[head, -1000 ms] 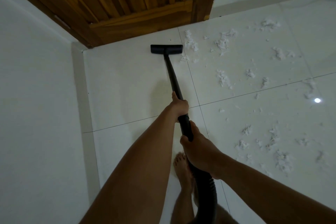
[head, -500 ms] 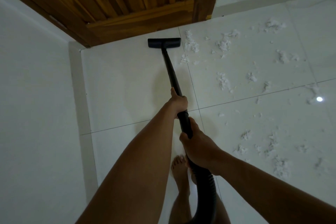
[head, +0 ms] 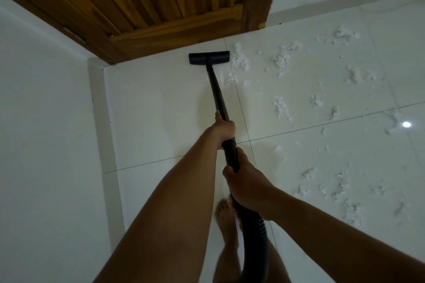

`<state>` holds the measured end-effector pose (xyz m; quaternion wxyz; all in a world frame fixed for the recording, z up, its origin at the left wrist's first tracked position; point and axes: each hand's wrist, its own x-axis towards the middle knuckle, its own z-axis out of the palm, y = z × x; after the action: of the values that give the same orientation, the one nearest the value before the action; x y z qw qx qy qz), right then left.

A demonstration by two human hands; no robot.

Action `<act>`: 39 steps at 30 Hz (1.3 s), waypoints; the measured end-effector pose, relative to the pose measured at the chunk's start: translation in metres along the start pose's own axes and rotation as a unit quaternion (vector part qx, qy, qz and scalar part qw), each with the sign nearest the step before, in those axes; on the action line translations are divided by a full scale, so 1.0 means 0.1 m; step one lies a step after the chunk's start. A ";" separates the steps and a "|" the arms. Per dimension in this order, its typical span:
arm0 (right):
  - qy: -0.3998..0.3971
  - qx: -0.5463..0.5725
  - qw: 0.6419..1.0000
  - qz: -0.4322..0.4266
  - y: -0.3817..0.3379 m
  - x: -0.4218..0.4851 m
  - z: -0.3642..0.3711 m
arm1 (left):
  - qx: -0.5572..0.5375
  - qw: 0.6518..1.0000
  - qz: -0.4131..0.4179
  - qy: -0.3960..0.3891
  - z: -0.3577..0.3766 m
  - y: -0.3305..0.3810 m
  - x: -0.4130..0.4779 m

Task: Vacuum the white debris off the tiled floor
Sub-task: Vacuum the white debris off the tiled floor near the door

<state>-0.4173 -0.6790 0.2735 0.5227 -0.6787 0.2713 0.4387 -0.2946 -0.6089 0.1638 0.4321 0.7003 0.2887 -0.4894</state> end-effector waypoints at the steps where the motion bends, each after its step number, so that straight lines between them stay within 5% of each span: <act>1: -0.001 -0.003 1.000 0.003 0.00 -0.03 0.01 | 0.002 1.000 -0.002 -0.004 0.00 0.00 -0.03; 39: -0.016 0.011 1.000 0.016 0.17 0.00 0.09 | 0.002 1.000 0.015 0.005 0.04 -0.24 0.07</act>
<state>-0.4343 -0.6753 0.2651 0.5277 -0.6612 0.2788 0.4546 -0.3139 -0.6017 0.1488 0.4362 0.7080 0.2797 -0.4798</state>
